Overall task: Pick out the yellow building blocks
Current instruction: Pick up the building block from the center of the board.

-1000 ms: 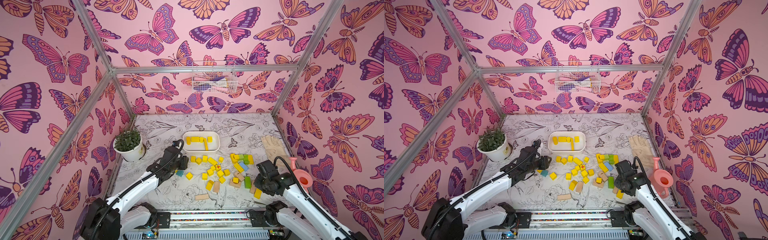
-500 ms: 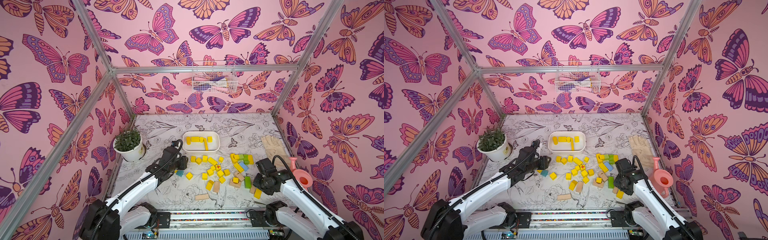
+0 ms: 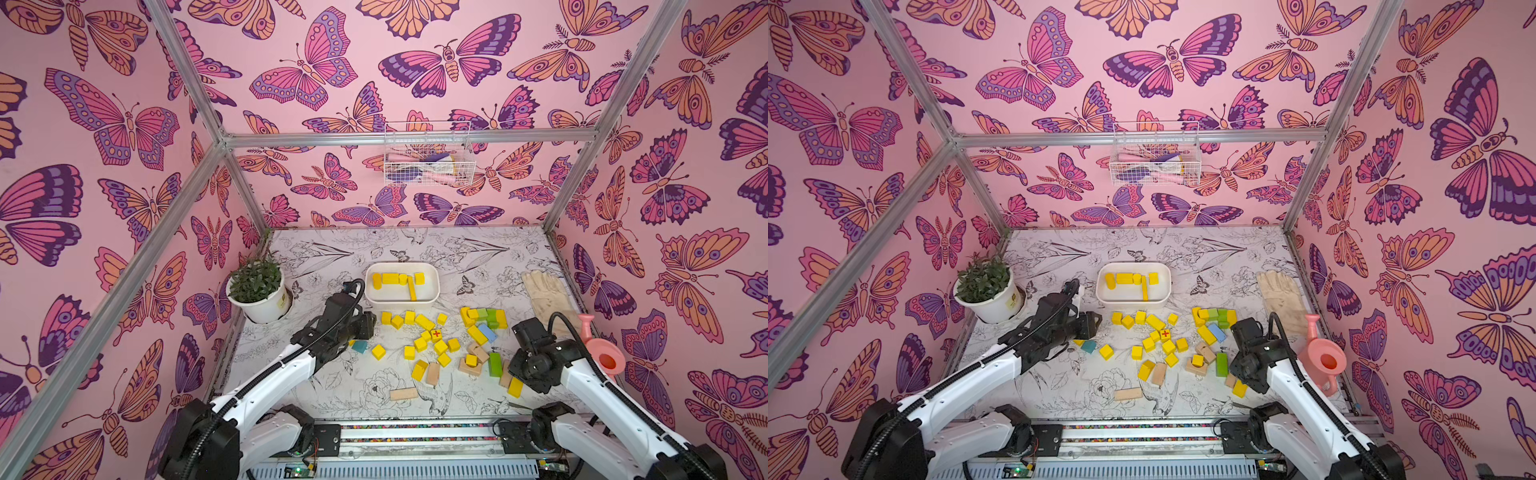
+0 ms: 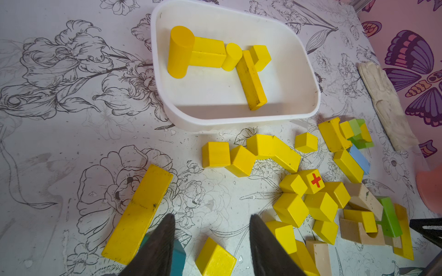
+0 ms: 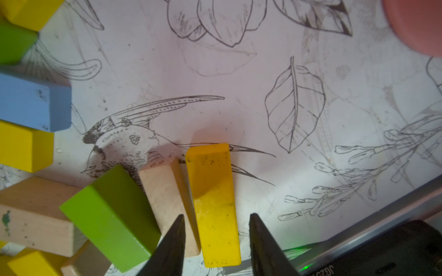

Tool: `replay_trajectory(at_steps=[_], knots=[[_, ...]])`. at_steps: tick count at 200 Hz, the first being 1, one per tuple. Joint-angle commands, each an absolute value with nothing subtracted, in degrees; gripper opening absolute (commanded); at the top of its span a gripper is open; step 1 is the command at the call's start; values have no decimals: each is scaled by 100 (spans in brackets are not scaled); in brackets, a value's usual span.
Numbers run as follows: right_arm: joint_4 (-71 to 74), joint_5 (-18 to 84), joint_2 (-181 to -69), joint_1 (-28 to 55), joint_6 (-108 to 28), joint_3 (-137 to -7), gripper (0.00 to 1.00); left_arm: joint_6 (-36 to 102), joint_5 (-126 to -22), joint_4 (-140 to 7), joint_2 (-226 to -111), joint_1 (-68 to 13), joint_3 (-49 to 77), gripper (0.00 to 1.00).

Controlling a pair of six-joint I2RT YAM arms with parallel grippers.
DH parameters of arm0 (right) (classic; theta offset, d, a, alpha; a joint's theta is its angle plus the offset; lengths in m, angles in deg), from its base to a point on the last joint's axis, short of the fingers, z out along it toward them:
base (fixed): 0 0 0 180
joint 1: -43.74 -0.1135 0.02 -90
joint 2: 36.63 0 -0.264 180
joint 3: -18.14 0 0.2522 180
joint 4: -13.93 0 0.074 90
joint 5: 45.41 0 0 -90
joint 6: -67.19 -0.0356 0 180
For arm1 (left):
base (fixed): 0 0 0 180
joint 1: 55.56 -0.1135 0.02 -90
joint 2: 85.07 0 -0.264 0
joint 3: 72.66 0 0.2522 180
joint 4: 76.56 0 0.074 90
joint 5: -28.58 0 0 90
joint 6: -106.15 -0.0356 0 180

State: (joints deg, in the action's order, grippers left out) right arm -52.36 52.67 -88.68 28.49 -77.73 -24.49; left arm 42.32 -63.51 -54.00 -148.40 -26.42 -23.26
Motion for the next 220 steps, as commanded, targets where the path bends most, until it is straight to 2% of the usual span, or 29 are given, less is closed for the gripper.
replay_trajectory(at_steps=[1,148,188,220], knots=[[-5383,5333,-8964,2952,-7770,-2550,44,4286,-6397,-5475,-14749,-2699,-2447,51],[-4520,4579,-9938,3360,-7312,-2511,43,4304,-6436,-5493,-14734,-2744,-2471,51],[-4523,4568,-9929,3354,-7305,-2507,35,4304,-6441,-5490,-14721,-2751,-2480,51],[-4519,4530,-9924,3358,-7291,-2506,33,4311,-6441,-5494,-14712,-2752,-2488,51]])
